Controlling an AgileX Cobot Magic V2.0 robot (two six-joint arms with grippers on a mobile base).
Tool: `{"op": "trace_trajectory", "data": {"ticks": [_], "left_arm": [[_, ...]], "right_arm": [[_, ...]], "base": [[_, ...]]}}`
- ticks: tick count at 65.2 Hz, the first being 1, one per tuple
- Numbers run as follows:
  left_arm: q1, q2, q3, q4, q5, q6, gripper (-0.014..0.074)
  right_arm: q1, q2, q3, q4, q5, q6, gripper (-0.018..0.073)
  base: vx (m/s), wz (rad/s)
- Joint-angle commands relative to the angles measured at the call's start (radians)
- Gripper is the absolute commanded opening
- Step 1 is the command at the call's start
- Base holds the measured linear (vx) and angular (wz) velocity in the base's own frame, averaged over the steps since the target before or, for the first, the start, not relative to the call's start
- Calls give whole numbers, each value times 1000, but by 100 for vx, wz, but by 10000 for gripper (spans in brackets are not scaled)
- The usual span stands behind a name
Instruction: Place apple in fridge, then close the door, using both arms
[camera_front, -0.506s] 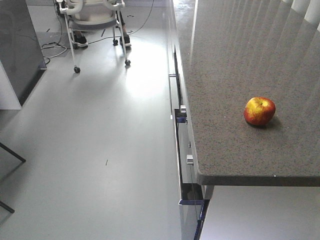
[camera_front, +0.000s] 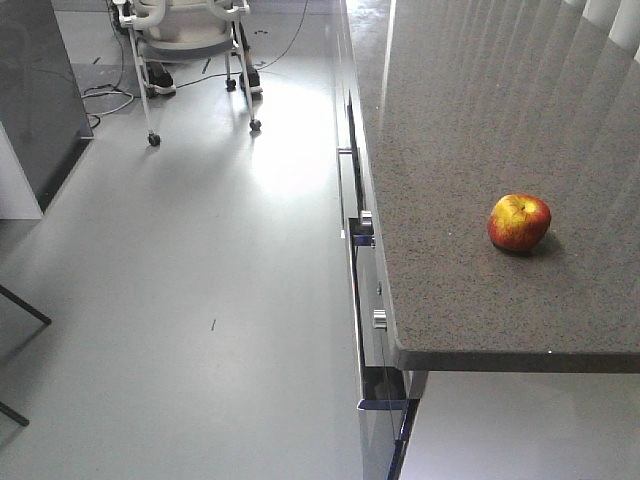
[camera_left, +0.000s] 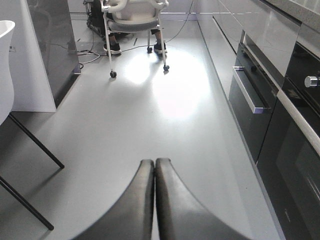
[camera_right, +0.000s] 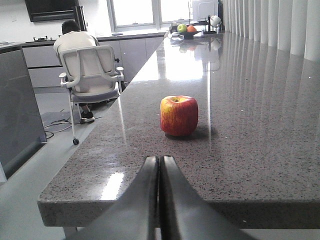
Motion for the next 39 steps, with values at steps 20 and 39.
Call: {"op": "trace_trajectory", "data": {"ticks": [20, 39], "left_arm": [[-7, -15, -17, 0, -69, -8, -6], [-7, -15, -17, 0, -69, -8, -6]], "right_arm": [[-2, -12, -3, -11, -69, -12, -3], [-2, -12, -4, 4, -82, -4, -3]], "base": [[0, 0], [0, 0]]}}
